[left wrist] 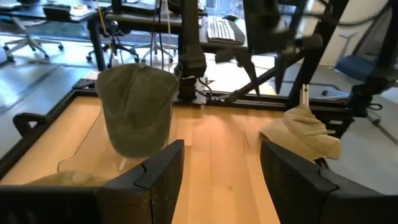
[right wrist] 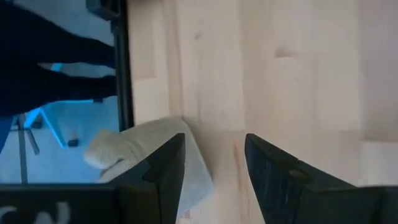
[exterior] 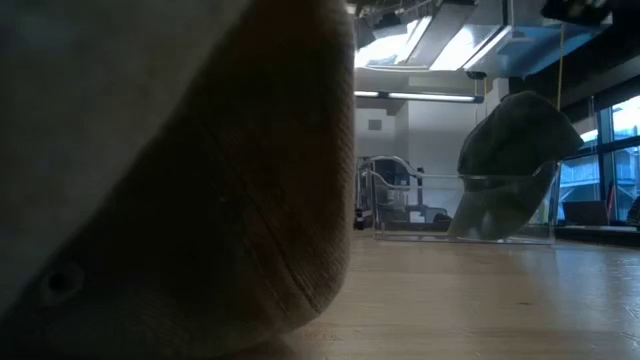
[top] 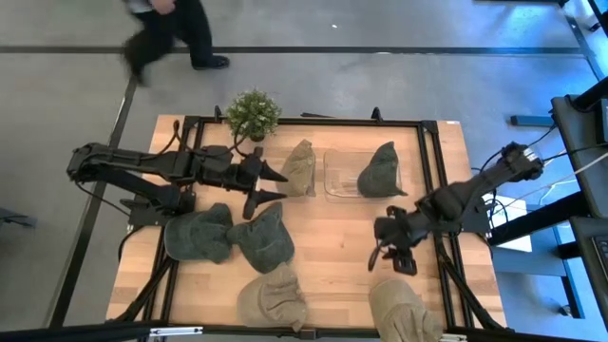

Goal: Pick & Place hat
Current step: Put the right brown cap into the left transparent bin

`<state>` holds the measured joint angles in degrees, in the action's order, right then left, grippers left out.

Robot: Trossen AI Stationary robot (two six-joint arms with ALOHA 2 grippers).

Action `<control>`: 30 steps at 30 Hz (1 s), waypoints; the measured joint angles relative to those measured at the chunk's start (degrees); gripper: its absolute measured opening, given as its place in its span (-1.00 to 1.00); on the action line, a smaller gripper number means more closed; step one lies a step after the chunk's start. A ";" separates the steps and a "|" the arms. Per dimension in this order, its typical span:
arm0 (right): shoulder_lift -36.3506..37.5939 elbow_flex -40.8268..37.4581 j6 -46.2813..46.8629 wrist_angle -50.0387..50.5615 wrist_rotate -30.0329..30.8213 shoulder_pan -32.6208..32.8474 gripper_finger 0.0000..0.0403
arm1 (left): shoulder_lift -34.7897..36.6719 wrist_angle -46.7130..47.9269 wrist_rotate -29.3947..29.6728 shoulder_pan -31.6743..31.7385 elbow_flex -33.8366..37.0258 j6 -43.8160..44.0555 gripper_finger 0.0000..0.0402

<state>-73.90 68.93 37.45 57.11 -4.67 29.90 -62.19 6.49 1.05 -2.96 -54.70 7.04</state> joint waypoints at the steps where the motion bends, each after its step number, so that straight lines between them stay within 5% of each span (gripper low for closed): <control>1: 0.01 -1.46 0.00 -1.99 0.00 0.77 -0.16 | -0.17 -0.28 0.76 -0.48 0.00 0.44 0.02; 6: 0.01 -9.78 1.57 -12.45 -1.02 2.72 -0.16 | -1.64 -2.99 2.45 -2.45 0.06 1.83 0.02; 11: -0.01 -19.75 4.27 -29.79 -14.10 2.67 -0.16 | -4.17 -4.25 3.90 -4.07 0.06 4.22 0.02; 16: 0.01 -29.43 6.55 -43.14 -18.93 2.61 -0.16 | -7.57 -4.84 4.01 -5.46 0.06 6.40 0.02; 30: 0.01 -39.25 2.77 -45.39 -17.31 2.57 -0.16 | -13.55 -6.77 3.96 -7.63 0.06 10.16 0.02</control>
<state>-73.89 29.68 40.22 11.73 -21.98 32.47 -75.73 -0.28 5.02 -10.59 -54.63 17.20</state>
